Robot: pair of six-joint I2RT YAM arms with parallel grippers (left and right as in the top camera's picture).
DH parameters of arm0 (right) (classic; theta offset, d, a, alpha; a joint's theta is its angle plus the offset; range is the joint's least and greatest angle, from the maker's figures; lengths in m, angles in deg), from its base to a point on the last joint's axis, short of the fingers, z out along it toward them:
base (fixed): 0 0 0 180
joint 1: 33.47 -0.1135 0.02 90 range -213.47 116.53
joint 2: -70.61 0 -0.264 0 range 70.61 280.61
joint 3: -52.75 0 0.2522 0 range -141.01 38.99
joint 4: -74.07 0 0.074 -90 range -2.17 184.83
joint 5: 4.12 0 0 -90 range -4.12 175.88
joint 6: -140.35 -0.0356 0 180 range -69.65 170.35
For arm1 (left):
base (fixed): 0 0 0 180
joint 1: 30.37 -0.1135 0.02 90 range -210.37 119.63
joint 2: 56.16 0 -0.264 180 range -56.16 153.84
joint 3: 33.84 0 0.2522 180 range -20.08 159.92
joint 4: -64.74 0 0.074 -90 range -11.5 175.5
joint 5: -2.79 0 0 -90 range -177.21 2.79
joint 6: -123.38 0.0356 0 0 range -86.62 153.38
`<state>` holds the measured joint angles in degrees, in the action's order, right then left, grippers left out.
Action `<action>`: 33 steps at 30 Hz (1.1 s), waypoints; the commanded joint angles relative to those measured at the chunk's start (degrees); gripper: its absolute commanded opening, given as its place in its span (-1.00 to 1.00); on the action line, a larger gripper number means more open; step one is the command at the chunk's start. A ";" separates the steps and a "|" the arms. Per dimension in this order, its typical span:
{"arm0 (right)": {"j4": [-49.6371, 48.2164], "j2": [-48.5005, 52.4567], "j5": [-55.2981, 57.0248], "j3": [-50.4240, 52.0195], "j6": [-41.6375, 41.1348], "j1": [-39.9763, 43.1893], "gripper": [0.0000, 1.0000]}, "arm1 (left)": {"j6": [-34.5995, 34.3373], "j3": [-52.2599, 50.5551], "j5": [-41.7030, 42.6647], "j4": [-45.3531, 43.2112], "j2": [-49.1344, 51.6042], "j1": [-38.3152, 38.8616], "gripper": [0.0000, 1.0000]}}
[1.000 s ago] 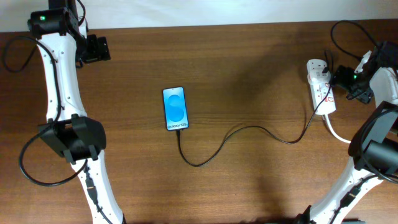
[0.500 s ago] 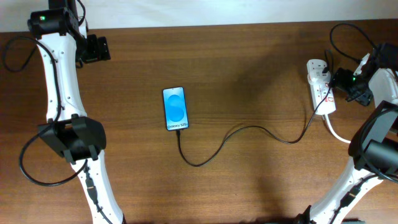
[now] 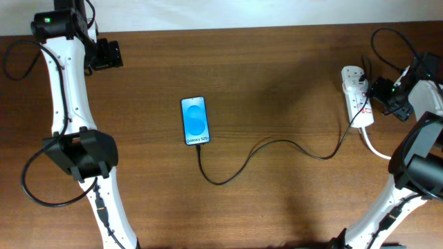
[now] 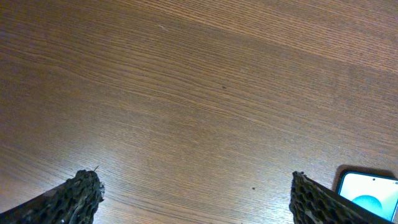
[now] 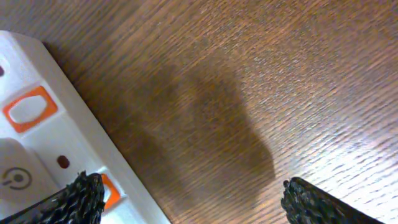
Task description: Plug charger to phone and switch on socket
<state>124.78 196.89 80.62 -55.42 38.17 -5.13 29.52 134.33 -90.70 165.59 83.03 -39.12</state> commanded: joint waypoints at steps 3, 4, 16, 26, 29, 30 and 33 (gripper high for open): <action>1.57 0.87 -4.02 1.22 -1.81 -0.63 0.89 | 0.92 1.11 -0.42 0.02 -0.22 -0.42 0.98; 1.84 0.87 -4.26 1.22 -1.81 -0.63 0.88 | 0.92 1.11 -0.42 0.02 -0.22 -0.42 0.99; 2.67 0.85 -1.64 1.25 1.20 -4.50 0.89 | 0.92 1.11 -0.42 0.02 -0.22 -0.42 0.98; 5.11 0.87 -1.60 1.25 1.20 -7.37 0.88 | 0.92 1.11 -0.42 0.02 -0.22 -0.42 0.99; 5.29 0.87 -1.57 1.25 1.20 -8.22 0.88 | 0.92 1.11 -0.42 0.02 -0.22 -0.42 0.99; 5.31 0.85 -1.57 1.25 1.18 -8.22 0.89 | 0.92 1.11 -0.42 0.02 -0.22 -0.42 0.98; 5.57 0.83 -1.14 1.16 1.16 -6.84 0.89 | 0.92 1.11 -0.42 0.02 -0.22 -0.42 0.99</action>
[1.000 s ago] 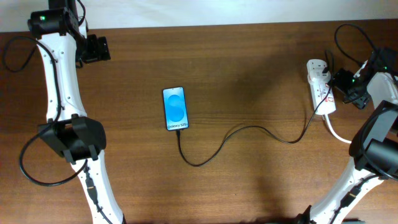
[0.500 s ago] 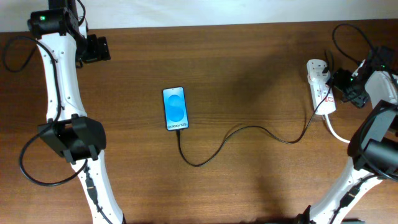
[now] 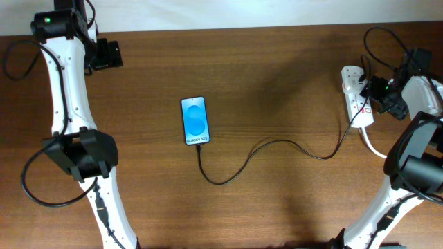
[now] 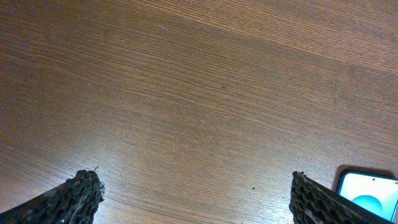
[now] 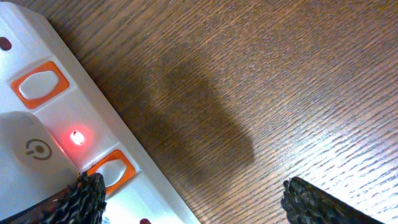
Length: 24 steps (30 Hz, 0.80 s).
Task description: Plug charger to phone and switch on socket
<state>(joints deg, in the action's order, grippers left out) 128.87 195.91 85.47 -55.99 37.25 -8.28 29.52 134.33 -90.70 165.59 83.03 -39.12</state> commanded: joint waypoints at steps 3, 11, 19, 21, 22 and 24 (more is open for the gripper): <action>4.28 1.70 -1.73 -0.59 1.90 -0.57 0.96 | 0.92 1.11 -0.42 0.02 -0.22 -0.42 0.98; 14.25 -2.25 -0.57 -14.58 2.14 6.82 0.99 | 0.92 1.11 -0.42 0.02 -0.22 -0.37 0.99; 28.17 -16.28 -12.24 -26.88 4.79 4.26 0.99 | 0.92 1.11 -0.42 0.02 -0.22 -0.42 0.99; 34.23 -25.83 -13.16 -26.86 6.56 1.05 1.00 | 0.92 1.11 -0.42 0.02 -0.22 -0.42 0.99; 37.16 -29.33 -13.14 -26.86 8.04 -0.61 0.98 | 0.92 1.11 -0.42 0.02 -0.22 -0.42 0.99; 42.27 -35.43 -12.72 -26.86 10.71 -3.98 0.98 | 0.92 1.11 -0.42 0.02 -0.22 -0.42 0.99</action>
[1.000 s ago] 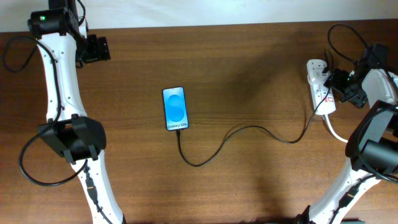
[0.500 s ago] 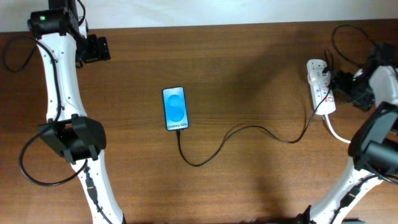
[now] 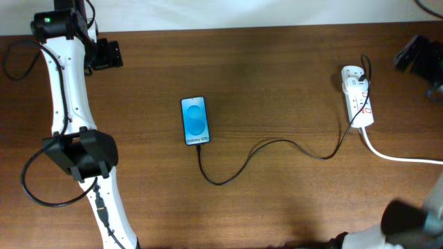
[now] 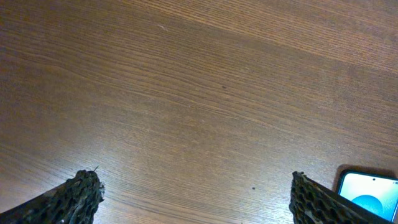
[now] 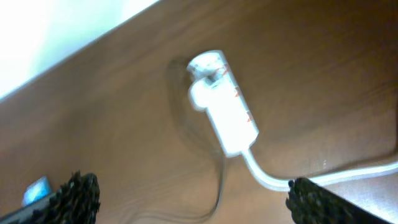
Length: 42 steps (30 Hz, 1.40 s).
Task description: Plug charger to phone and switch on socket
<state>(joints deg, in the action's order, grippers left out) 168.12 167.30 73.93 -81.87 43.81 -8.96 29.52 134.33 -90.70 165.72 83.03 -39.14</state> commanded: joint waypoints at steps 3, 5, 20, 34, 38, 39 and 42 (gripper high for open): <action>9.99 -15.82 -0.92 -0.98 4.46 -6.56 0.97 | 0.92 1.11 -0.42 -0.11 -0.22 -0.39 0.99; 13.40 -19.08 -0.94 -0.98 4.44 -6.56 0.97 | 0.92 1.11 -0.42 -0.11 -0.22 -0.39 0.99; 15.47 -23.87 -0.66 3.67 4.68 -8.41 0.97 | 0.92 1.11 -0.42 -0.11 -0.22 -0.39 0.99; -53.86 -74.42 7.67 78.82 4.59 -20.50 0.97 | 0.92 1.11 -0.42 -0.11 -0.22 -0.39 0.99; -67.91 -83.49 7.69 93.64 4.61 -20.50 0.97 | 0.92 1.11 -0.42 -0.11 -0.22 -0.39 0.99; -72.04 -86.27 7.69 97.85 4.61 -20.63 0.97 | 0.92 1.11 -0.42 -0.11 -0.22 -0.39 0.99; -79.93 -91.89 7.69 106.14 4.61 -21.97 0.97 | 0.92 1.11 -0.42 -0.11 -0.22 -0.39 0.99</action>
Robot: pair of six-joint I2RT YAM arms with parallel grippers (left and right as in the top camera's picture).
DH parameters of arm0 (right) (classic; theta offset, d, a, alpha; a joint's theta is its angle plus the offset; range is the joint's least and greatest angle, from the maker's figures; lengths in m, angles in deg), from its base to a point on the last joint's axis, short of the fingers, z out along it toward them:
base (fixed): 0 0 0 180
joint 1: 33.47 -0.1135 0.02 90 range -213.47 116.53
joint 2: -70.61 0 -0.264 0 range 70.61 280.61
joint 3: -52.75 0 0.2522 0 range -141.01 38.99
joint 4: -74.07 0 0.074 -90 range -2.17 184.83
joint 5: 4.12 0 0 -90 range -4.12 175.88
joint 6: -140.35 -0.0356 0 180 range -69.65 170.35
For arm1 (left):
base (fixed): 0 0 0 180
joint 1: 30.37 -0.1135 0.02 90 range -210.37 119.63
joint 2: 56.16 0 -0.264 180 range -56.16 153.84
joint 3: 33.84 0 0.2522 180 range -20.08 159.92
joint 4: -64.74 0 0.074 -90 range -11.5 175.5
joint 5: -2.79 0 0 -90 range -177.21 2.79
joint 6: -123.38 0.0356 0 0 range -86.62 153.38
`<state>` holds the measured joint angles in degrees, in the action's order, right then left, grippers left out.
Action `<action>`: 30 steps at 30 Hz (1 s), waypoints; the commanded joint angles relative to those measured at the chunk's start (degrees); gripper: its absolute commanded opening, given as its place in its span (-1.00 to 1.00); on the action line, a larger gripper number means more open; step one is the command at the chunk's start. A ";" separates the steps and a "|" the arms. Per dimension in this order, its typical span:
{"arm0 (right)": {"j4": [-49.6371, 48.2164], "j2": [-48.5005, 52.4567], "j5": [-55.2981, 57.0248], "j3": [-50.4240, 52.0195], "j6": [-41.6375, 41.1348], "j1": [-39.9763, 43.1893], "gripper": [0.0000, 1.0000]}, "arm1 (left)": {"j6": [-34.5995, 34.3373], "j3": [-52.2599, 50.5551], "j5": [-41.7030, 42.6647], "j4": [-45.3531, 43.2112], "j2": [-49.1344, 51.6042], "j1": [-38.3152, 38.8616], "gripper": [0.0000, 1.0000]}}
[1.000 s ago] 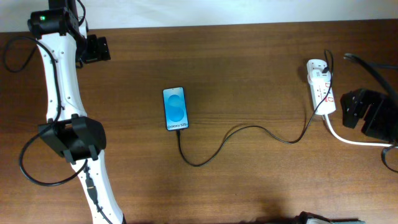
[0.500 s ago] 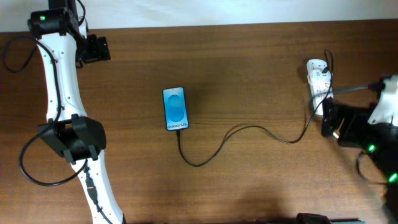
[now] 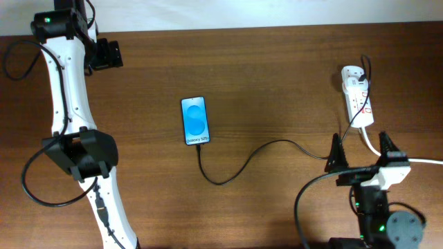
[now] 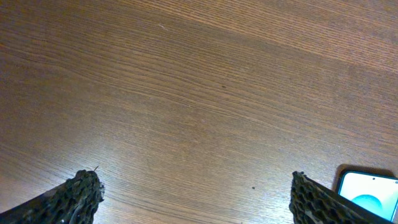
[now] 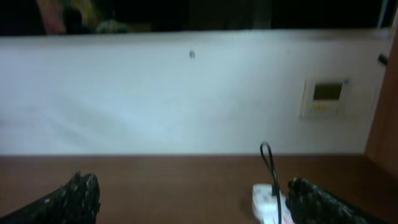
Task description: Plug charger to phone and switch on socket
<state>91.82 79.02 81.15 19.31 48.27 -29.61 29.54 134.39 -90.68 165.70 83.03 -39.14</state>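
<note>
The phone lies screen-up and lit at the table's middle, its corner also showing in the left wrist view. A black charger cable runs from the phone's lower end to the white socket strip at the right, where its plug sits. The strip also shows low in the right wrist view. My left gripper stands open over bare wood at the far left corner. My right gripper stands open near the front right, pointing along the table toward the strip, with nothing between its fingers.
A thick white lead runs from the socket strip off the right edge. The table's back edge meets a white wall bearing a small wall panel. The left arm's links stand along the left side.
My right gripper was high at the table's back right corner, looking down at the strip; now it sits low at the front right, facing the wall. Phone, cable and left arm are unchanged.
My right gripper was close over the socket strip with no light showing beside the plug. Then a red light glowed on the strip next to the plug. Then the gripper was far above the strip, and now it sits at the front right, open.
</note>
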 commanded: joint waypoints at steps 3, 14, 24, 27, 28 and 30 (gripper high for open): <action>-11.32 -8.17 0.46 13.16 0.15 -2.62 0.97 | 0.90 1.05 -0.44 -0.09 -0.22 -0.39 0.98; -9.97 -8.22 0.26 19.37 0.15 -3.96 0.97 | 0.90 1.05 -0.44 -0.09 -0.22 -0.39 0.99; 0.15 -8.00 0.50 19.37 0.17 -3.91 0.97 | 0.90 1.05 -0.44 -0.09 -0.22 -0.39 0.99; 0.13 -8.00 0.52 19.37 0.17 -3.89 0.97 | 0.90 1.05 -0.44 -0.09 -0.22 -0.39 0.98; 0.13 -8.00 0.52 19.37 0.17 -3.89 0.97 | 0.90 1.05 -0.44 -0.09 -0.22 -0.39 0.99; 0.13 -8.00 0.50 19.37 0.17 -3.89 0.97 | 0.90 1.05 -0.44 -0.09 -0.22 -0.39 0.99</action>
<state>91.67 71.35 81.37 38.39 48.24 -32.94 29.54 134.39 -90.70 165.70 83.03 -39.14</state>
